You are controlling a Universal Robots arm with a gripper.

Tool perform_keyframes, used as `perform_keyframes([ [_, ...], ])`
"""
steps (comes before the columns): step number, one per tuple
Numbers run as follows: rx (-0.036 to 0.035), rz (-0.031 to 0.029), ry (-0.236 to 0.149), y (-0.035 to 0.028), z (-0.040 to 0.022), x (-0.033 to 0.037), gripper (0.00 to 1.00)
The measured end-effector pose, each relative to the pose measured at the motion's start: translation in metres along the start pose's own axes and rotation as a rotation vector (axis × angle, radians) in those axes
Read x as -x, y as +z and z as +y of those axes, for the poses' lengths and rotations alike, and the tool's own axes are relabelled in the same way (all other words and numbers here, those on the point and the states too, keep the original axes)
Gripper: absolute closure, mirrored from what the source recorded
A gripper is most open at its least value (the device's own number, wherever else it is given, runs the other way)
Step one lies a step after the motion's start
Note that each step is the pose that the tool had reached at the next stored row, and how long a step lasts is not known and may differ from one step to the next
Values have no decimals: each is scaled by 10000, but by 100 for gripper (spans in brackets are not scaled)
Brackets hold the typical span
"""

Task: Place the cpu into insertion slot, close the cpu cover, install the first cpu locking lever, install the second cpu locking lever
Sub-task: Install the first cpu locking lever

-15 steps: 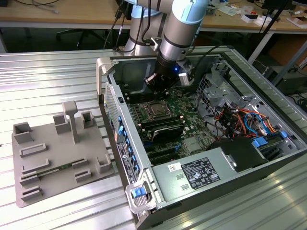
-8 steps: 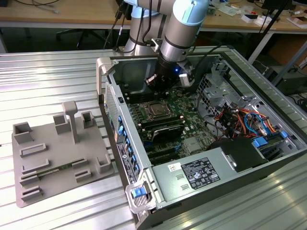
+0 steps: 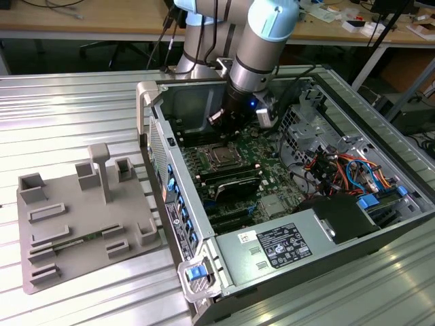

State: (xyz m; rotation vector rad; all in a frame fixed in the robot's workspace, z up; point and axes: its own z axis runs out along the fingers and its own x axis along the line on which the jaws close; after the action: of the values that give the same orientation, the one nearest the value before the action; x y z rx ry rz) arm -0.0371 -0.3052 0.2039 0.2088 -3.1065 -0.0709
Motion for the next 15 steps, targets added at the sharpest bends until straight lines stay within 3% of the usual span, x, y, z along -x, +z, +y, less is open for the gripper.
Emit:
perform_keyframes([
  [5, -3, 18, 2, 32, -3, 17, 89],
  [7, -19, 29, -1, 31, 26, 22, 89],
  [8, 21, 18, -1, 39, 42, 26, 89],
  [11, 48, 10, -5, 39, 56, 30, 89],
  [12, 115, -11, -5, -5, 61, 32, 89],
  [13, 305, 6, -6, -74, 26, 71, 89],
  [15, 356, 55, -7, -81, -90, 120, 89],
])
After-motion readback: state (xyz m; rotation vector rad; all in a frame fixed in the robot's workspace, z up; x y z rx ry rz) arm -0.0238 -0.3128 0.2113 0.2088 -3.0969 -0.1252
